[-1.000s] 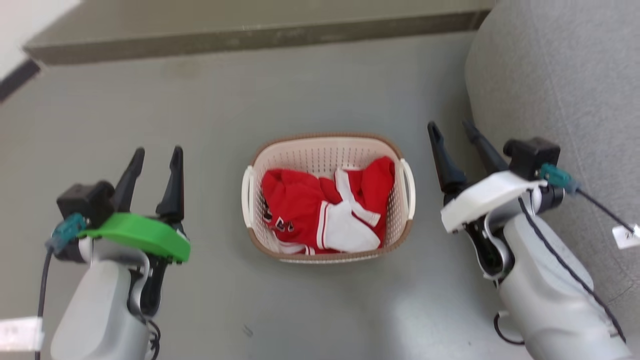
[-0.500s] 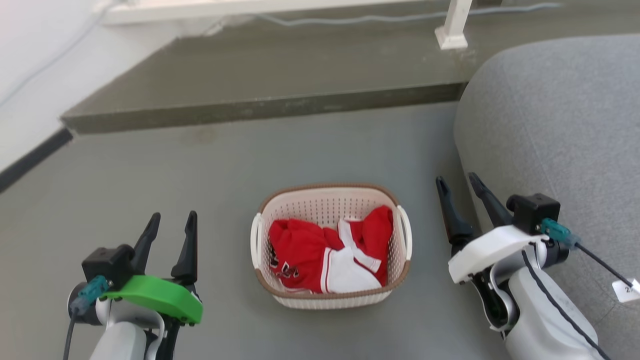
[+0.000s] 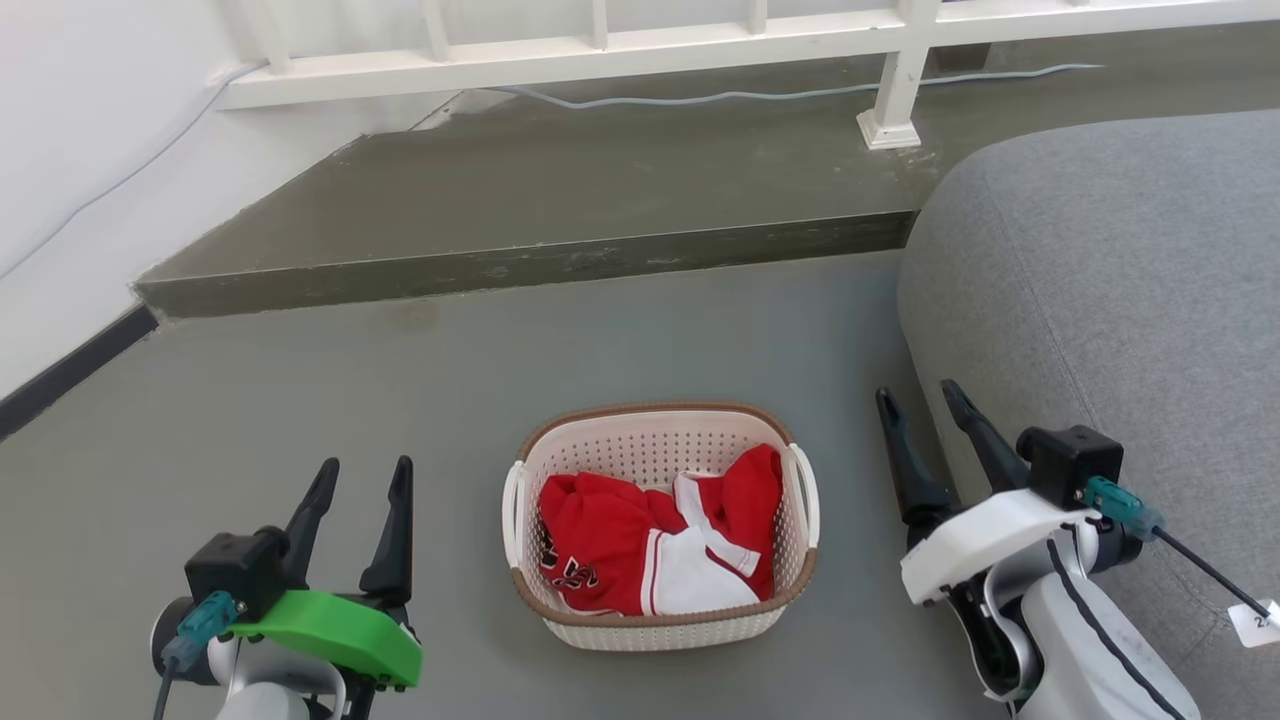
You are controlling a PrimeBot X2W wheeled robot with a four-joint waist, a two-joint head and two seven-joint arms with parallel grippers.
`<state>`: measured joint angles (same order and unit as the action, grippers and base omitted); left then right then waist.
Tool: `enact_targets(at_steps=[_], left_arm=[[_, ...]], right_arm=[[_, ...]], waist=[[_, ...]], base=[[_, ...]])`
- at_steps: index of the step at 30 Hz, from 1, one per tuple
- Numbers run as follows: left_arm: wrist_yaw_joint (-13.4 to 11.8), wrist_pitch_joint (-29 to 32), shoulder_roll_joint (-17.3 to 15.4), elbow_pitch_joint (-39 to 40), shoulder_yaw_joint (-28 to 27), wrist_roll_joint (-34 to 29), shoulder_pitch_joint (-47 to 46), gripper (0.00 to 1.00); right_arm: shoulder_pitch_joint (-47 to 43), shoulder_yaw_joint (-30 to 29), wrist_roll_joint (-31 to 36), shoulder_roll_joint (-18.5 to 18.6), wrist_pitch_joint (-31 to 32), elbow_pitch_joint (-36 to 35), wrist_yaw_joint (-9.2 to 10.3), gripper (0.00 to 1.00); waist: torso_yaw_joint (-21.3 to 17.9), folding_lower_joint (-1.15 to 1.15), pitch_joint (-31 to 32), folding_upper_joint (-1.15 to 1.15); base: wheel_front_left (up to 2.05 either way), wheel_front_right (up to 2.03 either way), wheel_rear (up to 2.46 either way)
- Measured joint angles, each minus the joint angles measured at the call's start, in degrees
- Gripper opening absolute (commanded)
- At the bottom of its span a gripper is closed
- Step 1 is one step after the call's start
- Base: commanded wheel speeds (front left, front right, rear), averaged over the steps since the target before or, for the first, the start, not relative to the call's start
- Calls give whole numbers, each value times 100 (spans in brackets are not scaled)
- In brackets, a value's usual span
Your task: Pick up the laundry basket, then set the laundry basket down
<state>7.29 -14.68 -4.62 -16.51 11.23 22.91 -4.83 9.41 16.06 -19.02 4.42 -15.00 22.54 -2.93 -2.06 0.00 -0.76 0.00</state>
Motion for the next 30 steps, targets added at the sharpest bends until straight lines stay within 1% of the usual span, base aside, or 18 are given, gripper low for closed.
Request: enact_targets(at_steps=[18, 19, 25, 30], left_arm=[[0, 0, 60, 219, -32, -98, 192, 100], [0, 0, 77, 259, -60, -90, 194, 0], [0, 4, 158, 36, -11, -87, 324, 0], [0, 55, 158, 40, -36, 124, 330, 0]], right_arm=[[-188, -103, 144, -8, 0, -224, -1, 100], [-197, -111, 144, -10, 0, -236, -1, 0], [-459, -99, 124, -73, 0, -10, -1, 0], [-466, -198, -70, -73, 64, -14, -5, 0]], waist=[[-21, 0, 36, 0], [-21, 0, 38, 0], [-21, 0, 40, 0], [-9, 0, 42, 0]], base=[[0, 0, 0], [0, 0, 0], [0, 0, 0], [0, 0, 0]])
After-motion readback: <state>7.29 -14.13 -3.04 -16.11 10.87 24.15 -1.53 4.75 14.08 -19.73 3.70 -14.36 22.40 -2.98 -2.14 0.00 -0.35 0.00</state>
